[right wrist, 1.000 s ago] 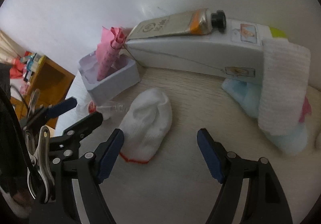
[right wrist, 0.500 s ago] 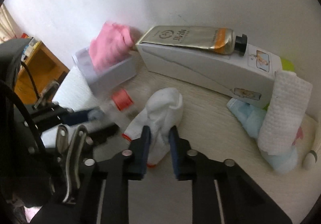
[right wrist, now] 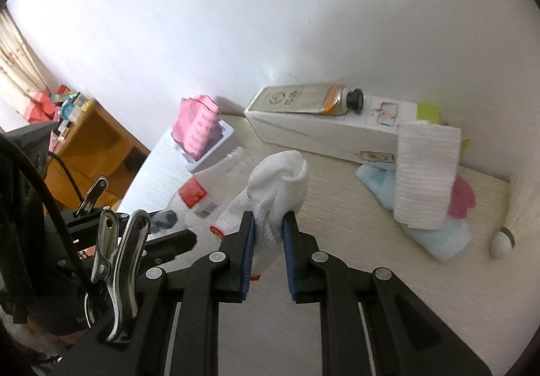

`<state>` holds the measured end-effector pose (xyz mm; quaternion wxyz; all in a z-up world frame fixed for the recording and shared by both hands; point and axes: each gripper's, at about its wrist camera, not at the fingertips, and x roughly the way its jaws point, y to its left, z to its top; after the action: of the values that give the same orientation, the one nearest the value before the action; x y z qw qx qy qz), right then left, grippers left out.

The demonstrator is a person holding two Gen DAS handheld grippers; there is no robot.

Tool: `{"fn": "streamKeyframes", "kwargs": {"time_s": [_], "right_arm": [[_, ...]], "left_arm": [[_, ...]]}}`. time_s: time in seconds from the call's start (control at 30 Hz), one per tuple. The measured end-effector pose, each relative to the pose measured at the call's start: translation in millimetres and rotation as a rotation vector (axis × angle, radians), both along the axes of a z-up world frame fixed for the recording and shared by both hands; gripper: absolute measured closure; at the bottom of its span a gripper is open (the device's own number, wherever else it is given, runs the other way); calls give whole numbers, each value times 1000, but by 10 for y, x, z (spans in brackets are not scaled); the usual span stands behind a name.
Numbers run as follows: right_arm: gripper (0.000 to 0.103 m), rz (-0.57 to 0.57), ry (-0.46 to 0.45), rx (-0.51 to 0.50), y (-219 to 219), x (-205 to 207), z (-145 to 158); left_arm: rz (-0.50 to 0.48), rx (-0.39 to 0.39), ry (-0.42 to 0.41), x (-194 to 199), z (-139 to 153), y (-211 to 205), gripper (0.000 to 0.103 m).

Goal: Collect trash
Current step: 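Carry the bottle and the sock toward the red bucket with both grippers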

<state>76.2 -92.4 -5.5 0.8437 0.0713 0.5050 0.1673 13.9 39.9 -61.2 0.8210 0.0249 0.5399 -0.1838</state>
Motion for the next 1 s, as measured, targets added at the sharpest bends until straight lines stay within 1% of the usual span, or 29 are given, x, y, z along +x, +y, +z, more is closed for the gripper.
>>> {"fn": "streamKeyframes", "kwargs": {"time_s": [0.17, 0.2, 0.3, 0.33, 0.53, 0.57, 0.83, 1.0], "right_arm": [[86, 24, -37, 21, 28, -173, 205], [86, 32, -41, 21, 44, -180, 224], [86, 64, -50, 25, 113, -198, 291], [86, 77, -53, 27, 152, -207, 320], [86, 165, -70, 46, 439, -258, 480], [86, 179, -72, 50, 502, -257, 499], [86, 284, -70, 75, 1066, -179, 600], [86, 350, -62, 89, 1511, -56, 607]], "left_arm": [[70, -10, -27, -107, 218, 176, 72], [68, -28, -25, -128, 238, 207, 72], [111, -24, -37, -188, 291, 312, 72], [125, -23, -38, -198, 288, 301, 72], [216, -27, -42, -302, 379, 556, 72], [228, -28, -45, -337, 418, 635, 72], [345, -19, -48, -362, 433, 1135, 72], [417, -15, -42, -337, 424, 1517, 72]]}}
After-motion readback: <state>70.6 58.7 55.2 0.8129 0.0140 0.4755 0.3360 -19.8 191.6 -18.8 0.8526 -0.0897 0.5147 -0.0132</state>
